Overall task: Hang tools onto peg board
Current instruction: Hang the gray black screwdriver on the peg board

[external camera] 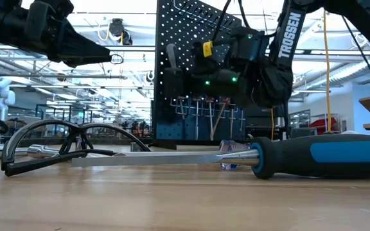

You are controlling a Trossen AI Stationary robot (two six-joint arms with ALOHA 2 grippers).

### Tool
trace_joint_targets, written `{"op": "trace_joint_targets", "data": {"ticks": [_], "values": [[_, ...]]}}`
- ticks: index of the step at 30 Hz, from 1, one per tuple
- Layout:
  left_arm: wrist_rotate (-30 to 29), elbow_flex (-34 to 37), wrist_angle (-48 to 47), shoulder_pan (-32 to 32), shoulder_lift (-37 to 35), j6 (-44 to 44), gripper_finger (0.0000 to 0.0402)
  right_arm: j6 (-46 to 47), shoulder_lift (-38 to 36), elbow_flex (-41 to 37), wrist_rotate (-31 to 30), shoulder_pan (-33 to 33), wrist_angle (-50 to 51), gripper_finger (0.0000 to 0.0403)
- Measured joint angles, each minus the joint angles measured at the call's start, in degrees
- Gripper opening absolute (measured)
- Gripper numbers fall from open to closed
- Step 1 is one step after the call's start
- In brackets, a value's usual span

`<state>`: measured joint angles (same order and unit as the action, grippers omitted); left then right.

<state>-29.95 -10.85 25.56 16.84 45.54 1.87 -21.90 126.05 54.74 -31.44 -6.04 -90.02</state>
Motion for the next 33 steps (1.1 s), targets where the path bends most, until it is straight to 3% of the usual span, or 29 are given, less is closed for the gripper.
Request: {"op": "trace_joint_targets", "data": {"ticks": [5, 11, 16, 19, 25, 33], "values": [[0.0, 0.0, -0.1, 0.0, 0.0, 0.0, 0.0185, -1.3, 0.2, 0.0, 0.0, 0.3, 0.1, 0.0086], [1.5, 0.0, -0.3, 0.0, 0.0, 0.0, 0.0185, -1.7, 0.2, 0.0, -0.3, 0.7, 2.8, 0.0202], [1.7, 0.0, -0.3, 0.0, 0.0, 0.0, 0.0185, -5.5, 0.2, 0.0, -5.7, 2.5, 4.2, 0.0255], [1.7, 0.0, -0.3, 0.0, 0.0, 0.0, 0.0185, -8.6, 0.2, 0.0, -9.6, 3.9, 4.3, 0.0264], [1.7, 0.0, -0.3, 0.0, 0.0, -0.1, 0.0185, -13.2, 0.2, 0.0, -11.2, 6.3, 4.3, 0.0263], [3.3, 0.0, 0.8, 0.0, 0.0, -0.4, 0.0185, -16.5, 0.1, 0.0, -20.5, 8.8, 5.1, 0.0263]]}}
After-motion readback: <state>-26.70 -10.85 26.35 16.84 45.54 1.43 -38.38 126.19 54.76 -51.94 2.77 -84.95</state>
